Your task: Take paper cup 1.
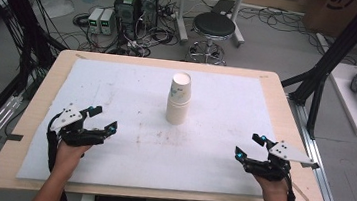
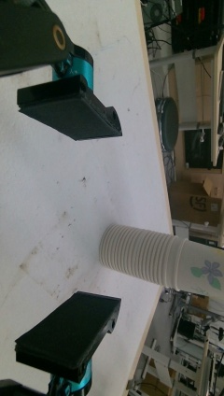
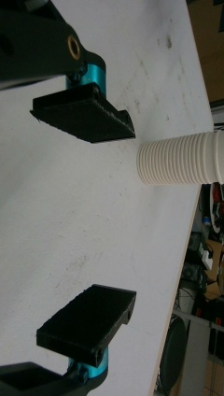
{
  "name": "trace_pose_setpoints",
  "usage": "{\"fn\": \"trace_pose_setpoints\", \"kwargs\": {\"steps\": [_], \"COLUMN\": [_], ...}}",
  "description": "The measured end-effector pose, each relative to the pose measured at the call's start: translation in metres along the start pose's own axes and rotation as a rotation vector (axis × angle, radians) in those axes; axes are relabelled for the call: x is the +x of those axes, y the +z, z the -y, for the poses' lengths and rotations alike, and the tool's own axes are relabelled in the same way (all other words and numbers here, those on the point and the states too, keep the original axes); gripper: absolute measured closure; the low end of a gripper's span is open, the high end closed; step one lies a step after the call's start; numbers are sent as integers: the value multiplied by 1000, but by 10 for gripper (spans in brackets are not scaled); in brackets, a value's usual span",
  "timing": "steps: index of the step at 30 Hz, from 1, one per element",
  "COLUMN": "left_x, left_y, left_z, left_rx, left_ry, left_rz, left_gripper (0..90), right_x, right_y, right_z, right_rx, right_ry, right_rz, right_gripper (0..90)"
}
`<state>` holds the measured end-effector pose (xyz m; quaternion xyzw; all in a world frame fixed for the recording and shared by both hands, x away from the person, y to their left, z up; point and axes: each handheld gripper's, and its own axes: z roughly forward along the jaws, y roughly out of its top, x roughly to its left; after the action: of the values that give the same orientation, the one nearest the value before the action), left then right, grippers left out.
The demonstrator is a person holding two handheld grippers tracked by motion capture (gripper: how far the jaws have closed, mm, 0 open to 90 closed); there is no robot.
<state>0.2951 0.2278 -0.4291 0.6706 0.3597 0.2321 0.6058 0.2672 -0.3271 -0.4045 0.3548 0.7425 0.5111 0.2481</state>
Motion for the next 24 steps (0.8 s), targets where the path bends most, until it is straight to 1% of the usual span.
{"fn": "trace_pose_setpoints", "kwargs": {"steps": [2,3,8,9,11,12,13,14,15,17,18,19,20,21,23,24], "left_x": [-1,-3,-8,-10,-12,-12,-14,-14,-16,-17,-17,-17,-19,-19,-23,-23], "left_y": [1,2,3,5,8,8,10,10,14,18,20,20,25,25,34,34], "left_z": [-1,-1,-5,-10,-15,-15,-20,-20,-27,-35,-39,-39,-48,-48,-60,-60], "left_rx": [5,2,2,-2,-1,-1,0,0,4,0,-2,-2,-3,-3,9,9], "left_ry": [2,-4,5,8,17,17,27,27,38,45,44,44,45,45,48,48], "left_rz": [17,32,49,71,83,83,93,93,101,110,118,118,141,141,172,172], "left_gripper": [155,155,155,155,155,155,155,155,155,155,155,155,155,154,144,144], "right_x": [1,1,4,4,4,4,3,3,3,3,3,3,3,3,3,3], "right_y": [0,-1,-3,-2,-1,-1,-1,-1,-1,-1,-2,-2,-2,-2,-2,-2], "right_z": [0,0,-1,-2,-1,-1,-1,-1,-1,-1,-1,-1,-2,-2,-3,-3], "right_rx": [8,7,-3,-4,-1,-1,0,0,-1,-3,-4,-4,-7,-6,-6,-6], "right_ry": [-6,-9,-7,-9,-11,-8,-8,-6,-5,-4,-6,-6,-5,-6,-2,-2], "right_rz": [5,6,11,11,9,7,7,6,4,3,5,5,3,2,1,1], "right_gripper": [196,197,197,197,197,196,196,197,197,197,197,197,197,196,197,197]}}
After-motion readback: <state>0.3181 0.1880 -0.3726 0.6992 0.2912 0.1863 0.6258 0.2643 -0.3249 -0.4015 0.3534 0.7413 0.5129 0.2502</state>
